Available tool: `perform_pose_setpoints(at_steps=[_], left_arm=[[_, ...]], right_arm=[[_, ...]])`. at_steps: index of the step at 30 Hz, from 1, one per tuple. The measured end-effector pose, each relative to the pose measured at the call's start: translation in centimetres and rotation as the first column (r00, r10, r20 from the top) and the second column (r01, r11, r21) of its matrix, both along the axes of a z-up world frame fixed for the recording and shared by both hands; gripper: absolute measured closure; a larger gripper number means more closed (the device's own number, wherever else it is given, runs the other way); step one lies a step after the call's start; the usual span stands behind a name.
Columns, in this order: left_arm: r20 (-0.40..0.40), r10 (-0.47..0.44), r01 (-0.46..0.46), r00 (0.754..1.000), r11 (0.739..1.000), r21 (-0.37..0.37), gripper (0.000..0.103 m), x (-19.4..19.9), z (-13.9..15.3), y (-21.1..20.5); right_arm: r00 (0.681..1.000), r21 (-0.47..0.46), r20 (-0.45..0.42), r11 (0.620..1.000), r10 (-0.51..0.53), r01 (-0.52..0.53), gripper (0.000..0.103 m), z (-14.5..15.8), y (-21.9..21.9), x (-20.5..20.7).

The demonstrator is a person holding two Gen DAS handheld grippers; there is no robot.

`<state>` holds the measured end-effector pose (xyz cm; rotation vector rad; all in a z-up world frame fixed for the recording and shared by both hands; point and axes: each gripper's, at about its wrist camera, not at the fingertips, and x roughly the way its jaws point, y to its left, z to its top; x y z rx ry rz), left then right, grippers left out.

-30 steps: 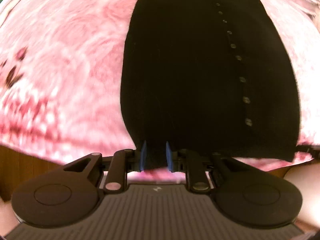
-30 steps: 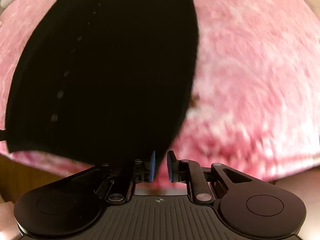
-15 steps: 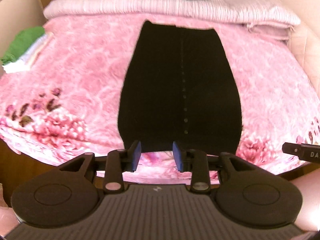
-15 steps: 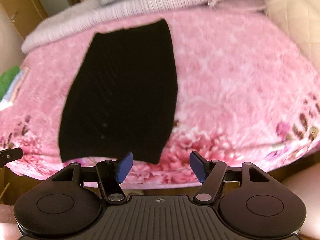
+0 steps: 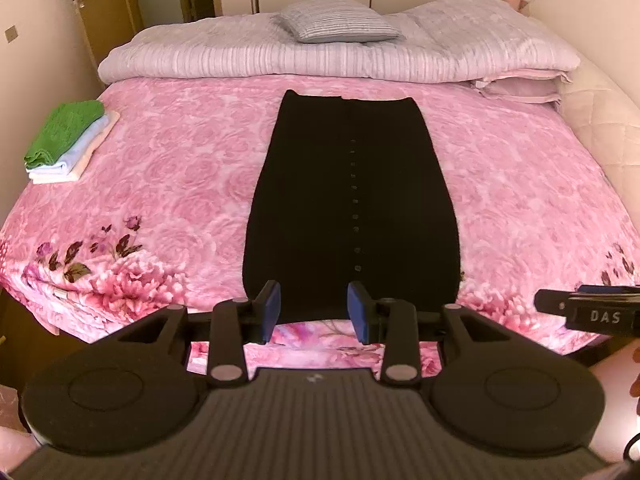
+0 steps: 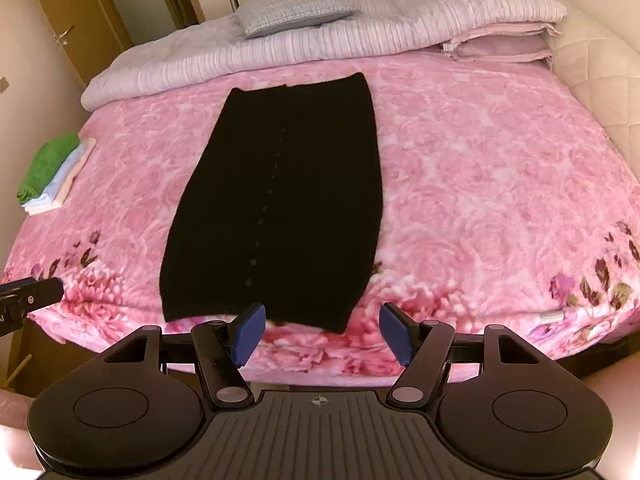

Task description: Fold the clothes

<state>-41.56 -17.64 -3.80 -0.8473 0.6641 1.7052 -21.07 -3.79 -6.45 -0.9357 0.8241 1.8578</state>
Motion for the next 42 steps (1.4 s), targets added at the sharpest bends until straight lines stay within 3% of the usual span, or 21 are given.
perform_pose_setpoints(at_steps=[10,20,32,42], left_arm=[[-0.004,-0.02,0.02,1.0,0.999,-0.04,0.07,1.0,-0.5,-0.7],[0.009,0.007,-0.007,1.0,0.995,-0.097,0.07,1.1,-2.7,-2.3],[-0.016,0.026,-0.027,1.0,0.998,-0.059,0.07,0.5,-1.5,-1.9],[-0.034,-0.005,0.002,0.999,0.996,-0.089,0.07,-0.2,-2.8,-0.1]], right_arm=[[1.0,-0.031,0.014,1.0,-0.004,0.004,0.036,0.2,-1.5,0.1],[0.999,-0.11,0.033,0.994,0.018,-0.014,0.035,-1.7,-2.4,0.0],[0.998,-0.042,0.035,0.998,0.05,-0.049,0.035,-0.1,-2.1,-0.7],[1.0,-0.048,0.006,0.998,0.031,-0.031,0.035,-0.7,-0.7,-1.0]])
